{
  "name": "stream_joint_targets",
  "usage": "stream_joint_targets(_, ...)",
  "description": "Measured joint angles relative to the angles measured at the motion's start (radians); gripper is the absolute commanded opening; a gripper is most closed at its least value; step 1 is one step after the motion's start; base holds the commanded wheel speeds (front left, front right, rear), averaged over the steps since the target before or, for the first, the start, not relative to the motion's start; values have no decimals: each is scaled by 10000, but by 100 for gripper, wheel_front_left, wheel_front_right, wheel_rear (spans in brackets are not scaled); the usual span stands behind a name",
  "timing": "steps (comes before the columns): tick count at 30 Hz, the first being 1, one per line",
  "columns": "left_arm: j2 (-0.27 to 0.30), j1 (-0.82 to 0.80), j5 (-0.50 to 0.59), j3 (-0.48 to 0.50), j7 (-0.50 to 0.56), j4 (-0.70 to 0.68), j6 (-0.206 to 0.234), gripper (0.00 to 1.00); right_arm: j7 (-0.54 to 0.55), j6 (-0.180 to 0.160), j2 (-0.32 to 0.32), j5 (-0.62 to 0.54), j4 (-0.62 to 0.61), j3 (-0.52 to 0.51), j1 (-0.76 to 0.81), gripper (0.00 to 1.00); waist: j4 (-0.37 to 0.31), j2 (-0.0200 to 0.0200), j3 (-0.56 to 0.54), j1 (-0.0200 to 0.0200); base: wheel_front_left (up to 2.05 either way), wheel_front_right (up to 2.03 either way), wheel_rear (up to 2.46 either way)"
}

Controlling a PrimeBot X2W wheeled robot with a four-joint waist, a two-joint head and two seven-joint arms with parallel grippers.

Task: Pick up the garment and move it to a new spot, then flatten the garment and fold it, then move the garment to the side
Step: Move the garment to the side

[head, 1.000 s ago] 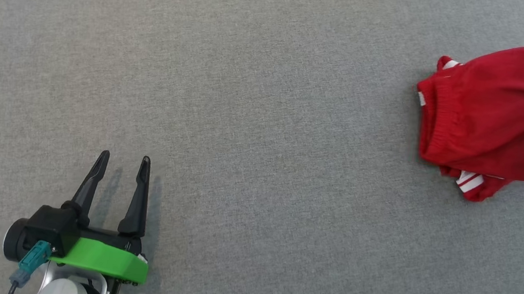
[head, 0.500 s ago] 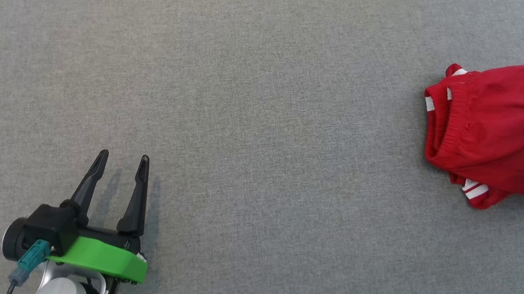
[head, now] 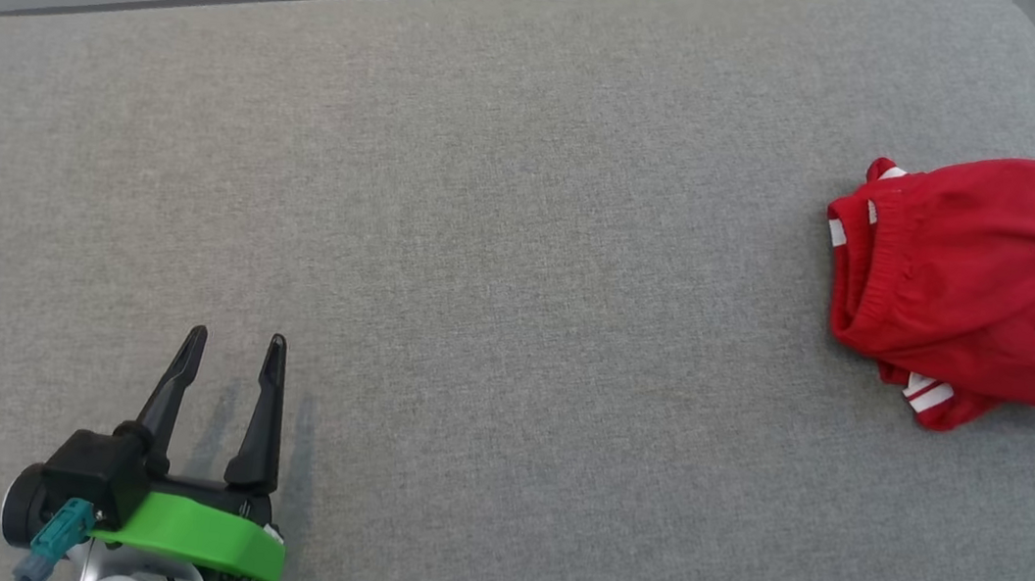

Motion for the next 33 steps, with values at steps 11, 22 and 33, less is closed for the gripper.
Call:
stream_joint_targets(11,-136,414,0,161,2,391,0,100,-1448,0,903,77,-3574,-1739,3771,100,1030,0,-849,0,0,0,0)
stream_joint_targets(22,-134,822,79,341,0,1103,0,100,-1801,2,3060,-1436,-4550,-2479,6631,100,2043,-1,-1972,0,0,0,0)
stream_joint_targets(33,-146,945,73,512,0,1463,0,100,-1802,0,3906,-2587,-4520,-2752,7450,100,2331,0,-2472,0,0,0,0)
